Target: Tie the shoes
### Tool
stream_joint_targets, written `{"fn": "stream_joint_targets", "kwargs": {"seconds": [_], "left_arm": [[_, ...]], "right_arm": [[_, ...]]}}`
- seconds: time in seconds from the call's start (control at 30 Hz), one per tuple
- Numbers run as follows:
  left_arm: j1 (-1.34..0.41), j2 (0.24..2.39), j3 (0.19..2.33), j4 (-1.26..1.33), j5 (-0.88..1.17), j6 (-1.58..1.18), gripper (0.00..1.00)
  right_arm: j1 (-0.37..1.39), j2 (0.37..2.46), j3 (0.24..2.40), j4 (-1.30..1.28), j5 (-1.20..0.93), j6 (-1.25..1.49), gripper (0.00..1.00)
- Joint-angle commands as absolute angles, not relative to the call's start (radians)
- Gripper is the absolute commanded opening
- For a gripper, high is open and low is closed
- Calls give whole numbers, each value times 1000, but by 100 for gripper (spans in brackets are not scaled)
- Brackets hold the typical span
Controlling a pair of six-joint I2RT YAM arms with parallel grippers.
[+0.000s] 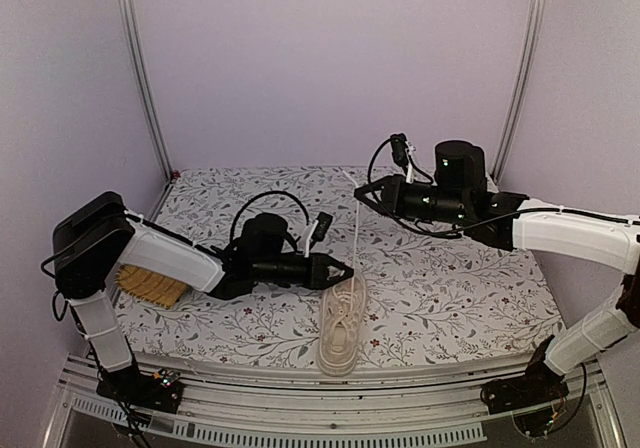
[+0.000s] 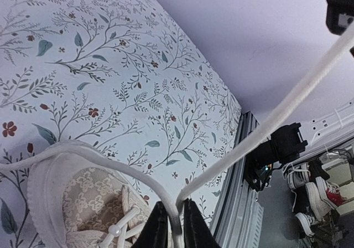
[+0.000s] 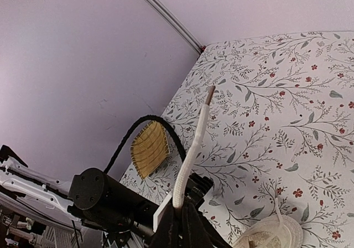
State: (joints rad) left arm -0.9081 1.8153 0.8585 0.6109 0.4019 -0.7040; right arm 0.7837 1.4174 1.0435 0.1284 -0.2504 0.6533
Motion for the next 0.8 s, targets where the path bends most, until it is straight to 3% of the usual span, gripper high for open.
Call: {"fn": "stream_joint_targets", "kwargs": {"seconds": [0.0, 0.4, 0.77], "left_arm": [[-896, 1818, 871, 649, 453, -686, 11], [-899, 1832, 877, 679, 515, -679, 17], [-898, 1850, 896, 677, 518, -675, 13]], "right_arm": [[790, 1397, 1066, 156, -266, 636, 2], [791, 1429, 1091, 161, -287, 638, 2], [798, 1469, 1116, 160, -320, 637, 2]]}}
